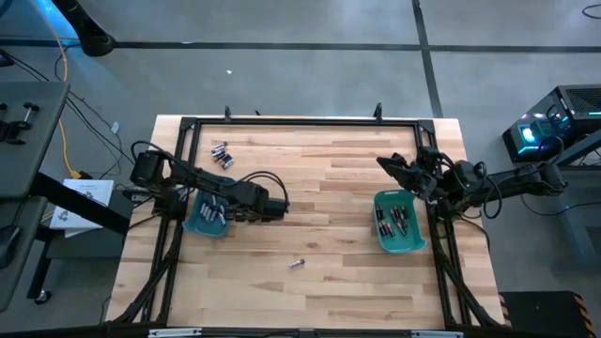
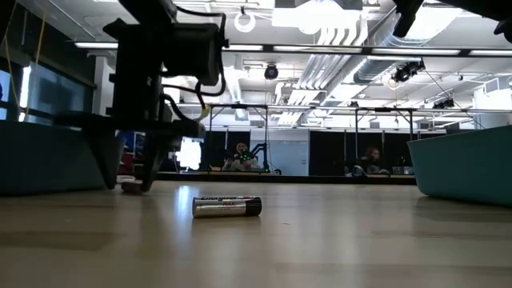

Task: Sort batteries
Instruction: Put the silver battery into the blue bin

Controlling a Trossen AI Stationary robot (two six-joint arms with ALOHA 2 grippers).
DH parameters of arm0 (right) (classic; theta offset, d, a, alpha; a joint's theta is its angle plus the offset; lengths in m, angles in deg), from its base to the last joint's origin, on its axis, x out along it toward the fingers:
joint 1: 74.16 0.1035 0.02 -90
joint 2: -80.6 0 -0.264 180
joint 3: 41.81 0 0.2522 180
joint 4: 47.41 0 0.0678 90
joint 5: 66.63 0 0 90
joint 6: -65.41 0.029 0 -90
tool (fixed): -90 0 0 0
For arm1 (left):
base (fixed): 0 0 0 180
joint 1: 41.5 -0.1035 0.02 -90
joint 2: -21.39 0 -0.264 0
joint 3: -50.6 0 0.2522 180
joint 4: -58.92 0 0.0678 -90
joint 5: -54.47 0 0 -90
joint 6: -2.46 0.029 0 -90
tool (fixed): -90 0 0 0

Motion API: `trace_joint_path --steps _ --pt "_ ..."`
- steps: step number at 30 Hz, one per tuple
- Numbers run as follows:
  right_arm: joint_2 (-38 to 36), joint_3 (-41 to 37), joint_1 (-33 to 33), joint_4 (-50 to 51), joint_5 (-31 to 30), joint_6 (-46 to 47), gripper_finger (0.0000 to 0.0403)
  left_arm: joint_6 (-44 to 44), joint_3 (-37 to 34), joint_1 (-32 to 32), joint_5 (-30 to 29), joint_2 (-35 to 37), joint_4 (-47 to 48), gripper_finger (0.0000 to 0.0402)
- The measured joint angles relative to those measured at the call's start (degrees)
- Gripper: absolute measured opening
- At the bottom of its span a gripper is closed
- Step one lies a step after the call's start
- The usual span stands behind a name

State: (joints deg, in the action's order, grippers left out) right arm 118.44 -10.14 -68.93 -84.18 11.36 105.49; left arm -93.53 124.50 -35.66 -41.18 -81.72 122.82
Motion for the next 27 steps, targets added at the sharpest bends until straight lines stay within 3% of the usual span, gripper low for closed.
trace_joint_path --steps 16,27 --pt "0.0 0.0 0.0 0.1 0.0 0.0 0.0243 4.1 -2.1 -3.0 -1.3 0.3 -4.7 0.0213" --pt "0.0 0.0 0.0 0.1 0.0 0.0 0.0243 4.0 3.1 -1.8 -3.1 -0.1 1.2 0.0213"
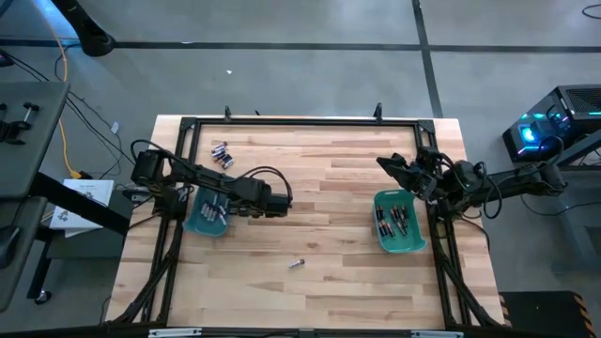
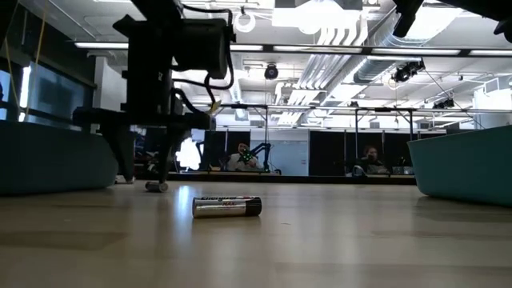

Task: Sort batteries
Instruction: Put the silver battery into the blue bin

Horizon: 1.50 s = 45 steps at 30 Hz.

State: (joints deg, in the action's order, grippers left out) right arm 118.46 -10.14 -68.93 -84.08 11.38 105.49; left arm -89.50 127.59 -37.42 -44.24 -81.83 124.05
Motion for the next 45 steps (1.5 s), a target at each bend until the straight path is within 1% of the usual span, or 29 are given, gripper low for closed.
trace_joint_path --steps 5,10,13,16,19,23,28,31,37,45 --pt "0.0 0.0 0.0 0.0 0.0 0.0 0.0243 -1.5 0.1 -0.4 -1.5 0.0 0.4 0.0213" --pt "0.0 0.0 0.0 0.0 0.0 0.0 0.0243 -2.7 -1.5 -2.4 -5.6 0.0 -3.3 0.0213" --pt "0.0 0.0 0.0 0.0 0.0 0.2 0.0243 -2.3 -1.8 -3.6 -8.4 0.1 -6.3 0.0213" --pt "0.0 0.0 0.0 0.0 0.0 1.0 0.0243 -2.5 -1.8 -4.9 -11.3 0.1 -6.9 0.0213" --pt "0.0 0.0 0.0 0.0 0.0 1.1 0.0243 -2.3 -1.8 -6.5 -12.8 -0.2 -7.4 0.0213" --pt "0.0 0.0 0.0 0.0 0.0 1.1 0.0243 0.7 -1.8 -8.6 -14.3 -1.0 -10.9 0.0213" --pt "0.0 0.0 0.0 -0.2 0.0 1.1 0.0243 4.7 -1.8 -11.6 -14.3 -3.4 -17.9 0.0213" --pt "-0.1 0.0 0.0 -0.5 0.0 1.1 0.0243 6.2 -1.6 -12.8 -13.6 -4.7 -19.6 0.0213" --pt "-0.1 0.0 0.0 -0.9 0.0 1.5 0.0243 8.5 -1.6 -12.9 -13.4 -5.3 -19.7 0.0213" --pt "-0.1 0.0 0.0 -0.9 0.0 1.0 0.0243 11.4 -1.4 -10.9 -13.8 -5.2 -19.4 0.0212"
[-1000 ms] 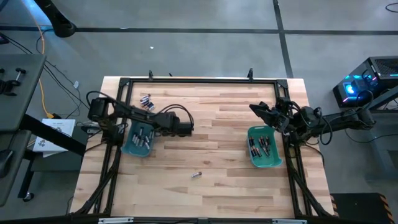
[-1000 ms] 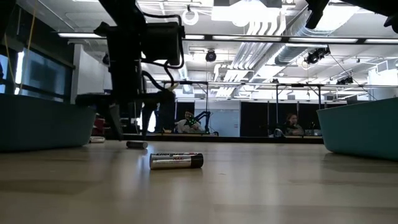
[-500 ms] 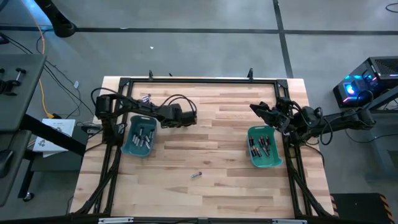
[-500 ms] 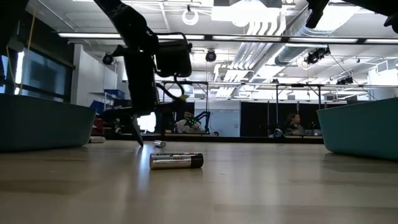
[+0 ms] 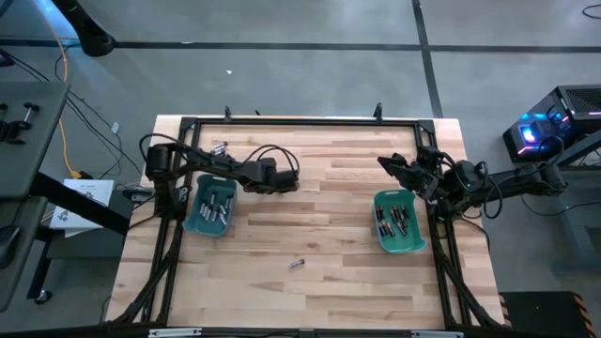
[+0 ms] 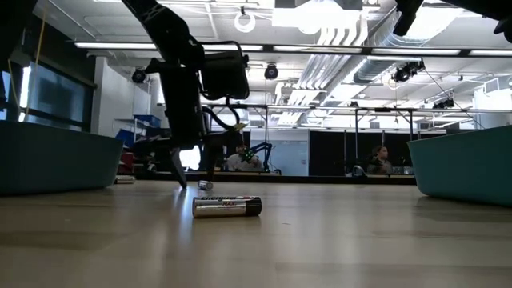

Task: Sort batteries
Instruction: Put the silver battery into the blue bin

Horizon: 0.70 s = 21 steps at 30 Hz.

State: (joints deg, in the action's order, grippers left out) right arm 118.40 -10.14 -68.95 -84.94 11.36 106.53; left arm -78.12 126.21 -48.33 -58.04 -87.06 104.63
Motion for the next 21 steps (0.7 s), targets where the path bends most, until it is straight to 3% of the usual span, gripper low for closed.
trace_joint_path --steps 7,14,21 --pt "0.0 0.0 0.0 0.0 0.0 0.0 0.0243 5.6 2.8 1.1 5.8 -0.3 1.9 0.0191" --pt "0.0 0.0 0.0 0.0 0.0 0.0 0.0243 5.7 2.8 1.4 5.8 -0.5 2.3 0.0162" --pt "0.0 0.0 0.0 0.0 0.0 0.3 0.0243 9.5 2.7 1.1 6.2 -0.3 3.1 0.0071"
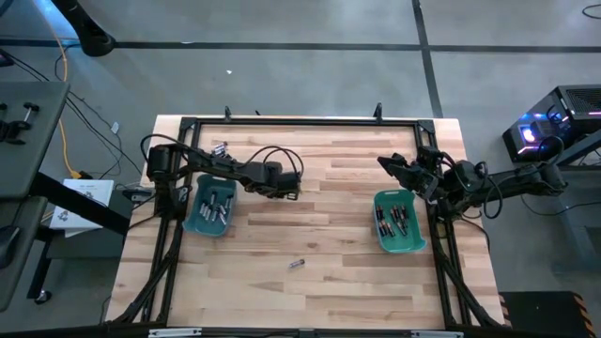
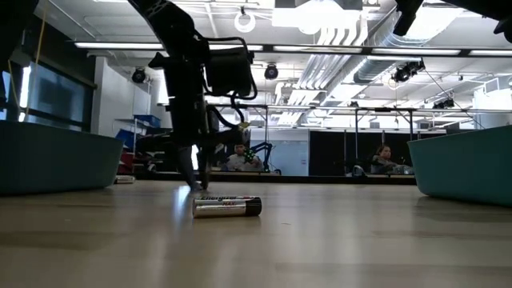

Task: Sort batteries
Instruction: Put the silver battery into the blue bin

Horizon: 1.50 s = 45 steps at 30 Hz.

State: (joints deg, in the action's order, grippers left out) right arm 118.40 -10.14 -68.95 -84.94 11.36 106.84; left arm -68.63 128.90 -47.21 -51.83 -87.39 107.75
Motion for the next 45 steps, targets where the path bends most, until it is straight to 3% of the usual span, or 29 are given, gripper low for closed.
trace_joint_path --steps 3,7,11,15,17,20,23,32,45 --pt "0.0 0.0 0.0 0.0 0.0 0.1 0.0243 1.9 0.6 1.0 1.4 1.9 0.6 0.0026" --pt "0.0 0.0 0.0 0.0 0.0 0.1 0.0243 2.4 5.4 4.6 -1.9 7.3 7.5 0.0026" --pt "0.0 0.0 0.0 0.3 -0.1 -0.2 0.0243 1.1 12.5 9.8 -8.0 12.8 19.9 0.0026" --pt "0.2 0.0 0.0 1.8 -1.4 -0.9 0.0243 -5.8 19.4 14.9 -9.9 17.5 37.5 0.0026" --pt "0.3 0.0 0.0 2.5 -1.9 -1.0 0.0243 -11.1 20.9 16.8 -9.0 19.2 46.4 0.0026" --pt "0.6 0.0 0.0 2.7 -2.1 -1.4 0.0243 -17.7 19.5 18.3 -2.1 22.4 54.9 0.0026" --pt "0.6 0.0 0.0 2.6 -2.2 -1.8 0.0243 -21.5 13.7 18.8 3.5 26.0 53.5 0.0026" --pt "0.5 0.0 0.0 2.4 -2.3 -1.4 0.0243 -24.4 -8.5 17.0 9.2 30.9 39.5 0.0026" --pt "0.5 0.0 0.0 2.1 -2.1 0.1 0.0243 -13.0 -21.6 11.5 9.8 30.9 30.1 0.0031"
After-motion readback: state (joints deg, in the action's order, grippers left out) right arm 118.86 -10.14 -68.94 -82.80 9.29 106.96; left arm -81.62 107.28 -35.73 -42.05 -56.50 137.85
